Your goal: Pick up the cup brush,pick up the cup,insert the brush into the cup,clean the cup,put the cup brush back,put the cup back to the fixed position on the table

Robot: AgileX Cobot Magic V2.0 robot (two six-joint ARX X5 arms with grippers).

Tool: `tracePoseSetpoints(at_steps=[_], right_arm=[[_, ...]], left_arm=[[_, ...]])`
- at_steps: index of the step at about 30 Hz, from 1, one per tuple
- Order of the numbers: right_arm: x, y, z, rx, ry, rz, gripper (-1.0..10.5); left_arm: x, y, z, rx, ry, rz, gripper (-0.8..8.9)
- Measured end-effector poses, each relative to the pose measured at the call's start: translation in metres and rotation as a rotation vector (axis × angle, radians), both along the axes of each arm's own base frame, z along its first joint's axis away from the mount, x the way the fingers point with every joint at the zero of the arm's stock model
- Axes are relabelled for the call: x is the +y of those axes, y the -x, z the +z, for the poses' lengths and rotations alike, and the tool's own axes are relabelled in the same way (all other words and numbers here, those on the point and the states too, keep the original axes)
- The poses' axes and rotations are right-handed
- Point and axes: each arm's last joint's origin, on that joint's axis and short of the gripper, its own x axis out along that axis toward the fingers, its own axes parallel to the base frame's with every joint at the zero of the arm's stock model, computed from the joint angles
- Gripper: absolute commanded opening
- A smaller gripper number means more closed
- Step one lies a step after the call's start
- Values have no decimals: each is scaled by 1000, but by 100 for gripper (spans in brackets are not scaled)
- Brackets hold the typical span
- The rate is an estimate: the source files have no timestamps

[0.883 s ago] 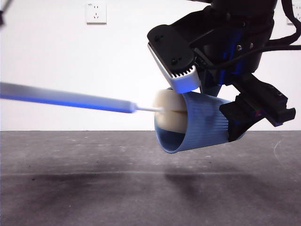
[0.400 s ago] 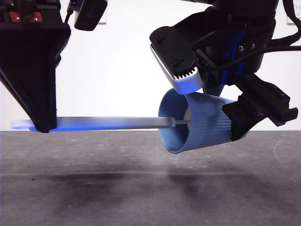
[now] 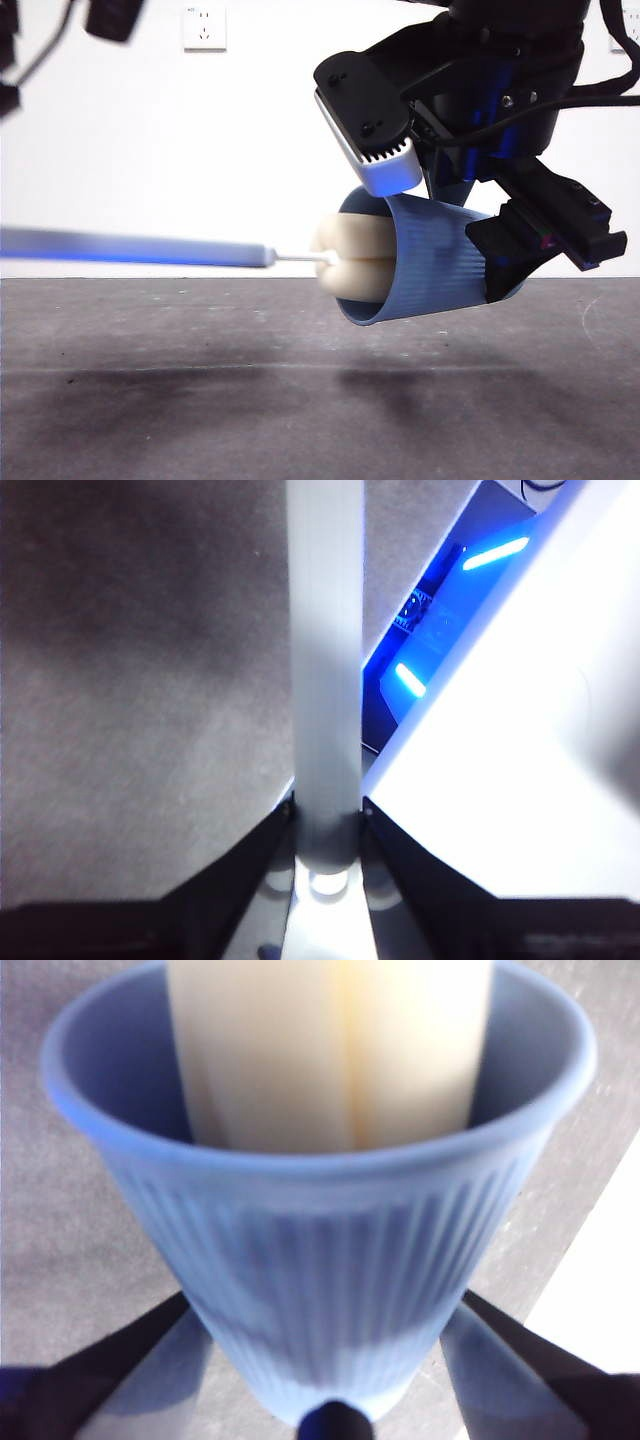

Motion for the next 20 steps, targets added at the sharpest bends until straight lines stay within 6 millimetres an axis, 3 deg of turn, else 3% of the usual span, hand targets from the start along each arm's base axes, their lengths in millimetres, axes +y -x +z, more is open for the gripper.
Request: tracePoseSetpoints(at_steps=[7, 20], right_arm=[[0, 0, 0, -2, -17, -17, -17], [-3, 1, 9, -34, -167, -130, -17]], left_arm=[[29, 24, 24, -64, 11, 28, -8], [67, 60, 54, -223, 212, 163, -9]])
